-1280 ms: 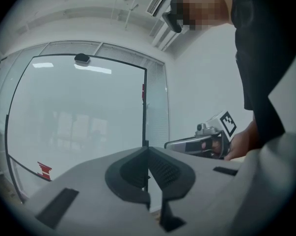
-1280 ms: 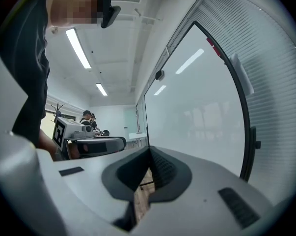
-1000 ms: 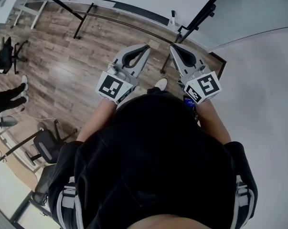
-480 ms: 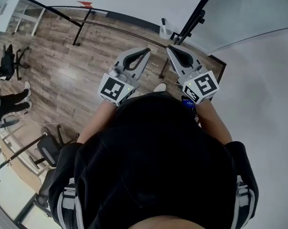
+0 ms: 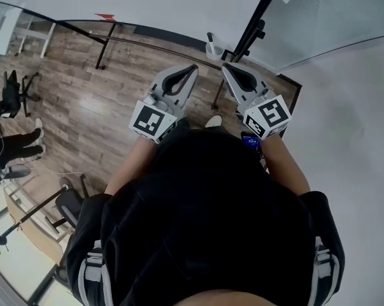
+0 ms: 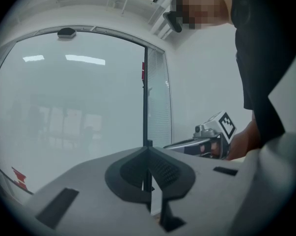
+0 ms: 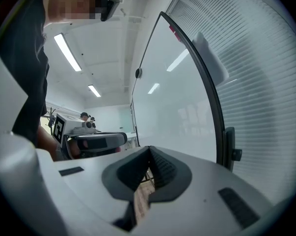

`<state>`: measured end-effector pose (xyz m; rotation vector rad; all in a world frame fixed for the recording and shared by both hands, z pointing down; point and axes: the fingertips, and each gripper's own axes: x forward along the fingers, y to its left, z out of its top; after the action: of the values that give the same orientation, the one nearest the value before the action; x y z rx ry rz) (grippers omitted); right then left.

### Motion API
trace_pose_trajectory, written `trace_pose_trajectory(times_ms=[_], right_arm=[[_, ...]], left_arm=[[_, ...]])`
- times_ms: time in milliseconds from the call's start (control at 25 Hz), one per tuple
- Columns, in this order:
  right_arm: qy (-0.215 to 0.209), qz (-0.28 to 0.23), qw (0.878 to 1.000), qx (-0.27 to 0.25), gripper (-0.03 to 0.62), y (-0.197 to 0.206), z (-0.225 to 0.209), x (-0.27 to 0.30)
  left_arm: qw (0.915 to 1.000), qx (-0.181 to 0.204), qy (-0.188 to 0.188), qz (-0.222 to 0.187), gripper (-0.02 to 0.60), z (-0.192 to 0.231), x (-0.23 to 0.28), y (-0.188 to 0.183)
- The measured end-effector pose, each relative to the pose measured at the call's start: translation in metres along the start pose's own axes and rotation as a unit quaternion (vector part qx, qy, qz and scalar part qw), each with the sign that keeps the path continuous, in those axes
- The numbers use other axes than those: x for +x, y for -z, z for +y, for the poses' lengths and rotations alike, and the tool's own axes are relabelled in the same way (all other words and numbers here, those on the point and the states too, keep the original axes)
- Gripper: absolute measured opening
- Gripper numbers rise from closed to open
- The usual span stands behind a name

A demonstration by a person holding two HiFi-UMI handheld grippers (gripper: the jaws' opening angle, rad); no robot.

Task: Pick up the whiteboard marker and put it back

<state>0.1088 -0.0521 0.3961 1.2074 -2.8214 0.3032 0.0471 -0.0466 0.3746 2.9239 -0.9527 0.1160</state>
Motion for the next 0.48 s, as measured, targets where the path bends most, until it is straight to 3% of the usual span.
trace_pose_trajectory(times_ms=[160, 480], right_arm=[[0.015, 0.01, 1.0, 0.001, -0.006, 0.007, -0.014, 0.013], [0.069, 0.036, 0.997, 0.009, -0.006, 0.009, -0.041, 0.058]], left_arm=[[0.9995, 0.03, 0.007, -0.009, 0.005, 0.017, 0.01, -0.002], [0.9952, 0.022, 0.092, -0.024, 0.005, 0.058, 0.041, -0.012]])
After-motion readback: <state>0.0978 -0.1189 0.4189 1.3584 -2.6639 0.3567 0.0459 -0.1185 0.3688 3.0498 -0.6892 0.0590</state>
